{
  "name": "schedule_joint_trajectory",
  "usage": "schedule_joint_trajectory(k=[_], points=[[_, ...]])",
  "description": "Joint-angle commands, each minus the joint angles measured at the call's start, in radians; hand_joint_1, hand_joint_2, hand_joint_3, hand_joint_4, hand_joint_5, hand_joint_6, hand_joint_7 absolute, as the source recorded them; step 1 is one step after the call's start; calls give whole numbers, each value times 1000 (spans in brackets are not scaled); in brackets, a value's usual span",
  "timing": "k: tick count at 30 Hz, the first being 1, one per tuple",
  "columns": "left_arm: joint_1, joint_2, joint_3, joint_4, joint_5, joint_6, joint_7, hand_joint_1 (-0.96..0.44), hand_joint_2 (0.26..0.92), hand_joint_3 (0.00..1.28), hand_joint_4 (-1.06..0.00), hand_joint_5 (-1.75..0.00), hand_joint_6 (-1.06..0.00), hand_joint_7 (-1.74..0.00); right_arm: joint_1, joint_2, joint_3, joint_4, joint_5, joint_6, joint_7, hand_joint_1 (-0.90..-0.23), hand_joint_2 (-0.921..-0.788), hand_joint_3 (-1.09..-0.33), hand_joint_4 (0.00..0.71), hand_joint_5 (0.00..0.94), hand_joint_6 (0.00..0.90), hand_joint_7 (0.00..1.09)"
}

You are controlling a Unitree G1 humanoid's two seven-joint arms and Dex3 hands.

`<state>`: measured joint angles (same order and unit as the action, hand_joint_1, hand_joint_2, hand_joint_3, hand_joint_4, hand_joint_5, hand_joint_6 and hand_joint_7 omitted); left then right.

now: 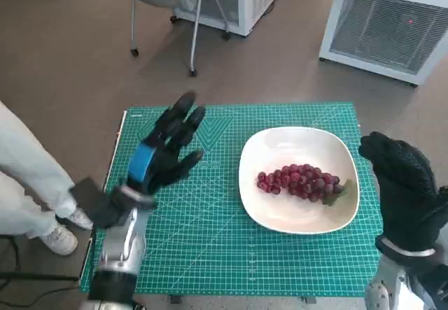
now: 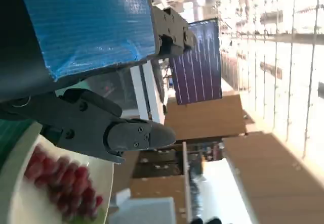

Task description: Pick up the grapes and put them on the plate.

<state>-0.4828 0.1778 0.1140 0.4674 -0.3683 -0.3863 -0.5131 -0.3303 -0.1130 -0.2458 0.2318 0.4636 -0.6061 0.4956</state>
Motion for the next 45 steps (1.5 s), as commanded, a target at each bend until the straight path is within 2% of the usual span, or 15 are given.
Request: schedule_joint_trajectory(k=[1, 11, 45], points=[[35, -20, 7, -62, -26, 0, -32, -530, 921, 348, -225, -6, -224, 0, 23, -1, 7, -1, -12, 16, -3, -398, -921, -597, 454, 411, 228, 851], [94, -40, 9, -106, -14, -11, -49, -537, 921, 356, -226, -5, -217, 0, 15, -4, 14, 4, 0, 17, 11, -400, -921, -599, 454, 413, 226, 856], [158, -60, 11, -154, -27, 12, -57, -536, 921, 376, -236, -4, -223, -3, 4, -8, 10, 24, -1, 16, 25, -405, -921, -601, 443, 424, 214, 873]])
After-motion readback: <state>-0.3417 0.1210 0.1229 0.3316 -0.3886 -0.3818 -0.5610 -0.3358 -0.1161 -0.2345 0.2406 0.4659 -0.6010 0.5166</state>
